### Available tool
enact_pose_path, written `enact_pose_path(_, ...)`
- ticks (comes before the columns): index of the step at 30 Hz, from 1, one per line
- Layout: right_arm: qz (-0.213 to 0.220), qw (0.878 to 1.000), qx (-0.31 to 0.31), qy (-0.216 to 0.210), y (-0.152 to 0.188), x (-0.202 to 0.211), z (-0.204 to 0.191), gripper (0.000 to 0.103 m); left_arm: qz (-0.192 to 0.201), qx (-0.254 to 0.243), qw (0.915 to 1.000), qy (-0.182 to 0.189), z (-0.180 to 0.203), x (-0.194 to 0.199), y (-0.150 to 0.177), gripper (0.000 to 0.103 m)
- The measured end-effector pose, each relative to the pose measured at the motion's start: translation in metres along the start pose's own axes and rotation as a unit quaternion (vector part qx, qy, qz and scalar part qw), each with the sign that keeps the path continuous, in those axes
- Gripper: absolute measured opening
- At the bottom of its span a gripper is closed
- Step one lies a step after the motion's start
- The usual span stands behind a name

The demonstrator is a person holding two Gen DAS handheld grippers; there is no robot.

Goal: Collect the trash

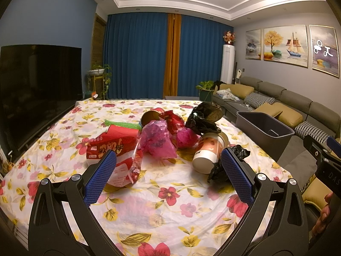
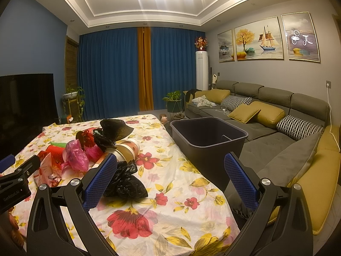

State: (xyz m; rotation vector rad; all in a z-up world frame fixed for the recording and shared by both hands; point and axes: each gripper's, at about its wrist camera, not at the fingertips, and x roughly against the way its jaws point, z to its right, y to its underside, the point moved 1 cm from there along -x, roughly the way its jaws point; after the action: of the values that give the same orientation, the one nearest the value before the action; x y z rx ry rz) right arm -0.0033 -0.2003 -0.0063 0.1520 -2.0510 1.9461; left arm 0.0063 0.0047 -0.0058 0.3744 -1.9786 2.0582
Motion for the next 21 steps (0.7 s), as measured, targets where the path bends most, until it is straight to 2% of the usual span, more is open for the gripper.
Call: enact_pose_path(21, -0.004, 1.0, -0.001, -0.006, 0.0024, -0.0061, -0.0073, 0.098, -0.001, 0.001, 1.0, -0.001, -0.0024, -0.0001, 0.0018, 0.097)
